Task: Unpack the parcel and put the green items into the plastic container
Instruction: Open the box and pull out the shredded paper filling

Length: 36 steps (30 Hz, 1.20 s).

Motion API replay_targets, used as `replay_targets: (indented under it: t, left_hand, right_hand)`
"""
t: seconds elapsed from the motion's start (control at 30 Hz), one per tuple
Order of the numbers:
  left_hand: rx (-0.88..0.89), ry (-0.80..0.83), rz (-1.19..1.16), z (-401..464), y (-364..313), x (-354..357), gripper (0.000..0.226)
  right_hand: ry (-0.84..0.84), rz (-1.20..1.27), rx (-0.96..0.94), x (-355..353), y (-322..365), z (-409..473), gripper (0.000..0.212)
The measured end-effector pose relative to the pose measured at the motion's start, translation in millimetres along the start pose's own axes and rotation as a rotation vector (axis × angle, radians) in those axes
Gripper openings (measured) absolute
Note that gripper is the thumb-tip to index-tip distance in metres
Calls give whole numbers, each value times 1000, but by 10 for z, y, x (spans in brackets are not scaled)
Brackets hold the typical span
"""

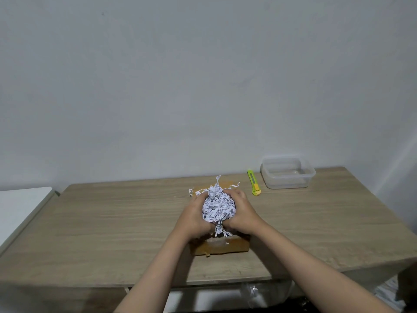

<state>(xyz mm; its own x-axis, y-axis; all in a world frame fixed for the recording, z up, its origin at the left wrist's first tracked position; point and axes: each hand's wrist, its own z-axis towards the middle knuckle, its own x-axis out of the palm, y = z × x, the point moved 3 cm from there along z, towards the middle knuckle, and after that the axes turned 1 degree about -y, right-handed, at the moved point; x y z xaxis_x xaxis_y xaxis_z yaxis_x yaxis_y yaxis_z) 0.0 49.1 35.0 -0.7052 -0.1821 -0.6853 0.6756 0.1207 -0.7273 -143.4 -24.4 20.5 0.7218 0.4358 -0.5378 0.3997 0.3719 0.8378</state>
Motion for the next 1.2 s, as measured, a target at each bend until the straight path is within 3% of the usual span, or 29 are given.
replay_targets:
  t: [0.17,0.47,0.77,1.0,1.2]
  left_hand:
    - [35,-13,24,100,-142,-134,93]
    - [29,-21,-57,43,-266,-168,84]
    - [54,4,-48,163,-529,-91,85]
    - [119,97,-48,409,-958,277,89]
    - [176,177,-45,539,-1256,894,81]
  right_hand:
    - [-16,0,38,-156,97,78,86]
    - [36,-71,130,-246,146,179,93]
    - [-45,-85,70,-670,273,100,81]
    - [-122,-55,130,-1216,79,-107,86]
    - [-152,4,195,-1623,-449,-362,77]
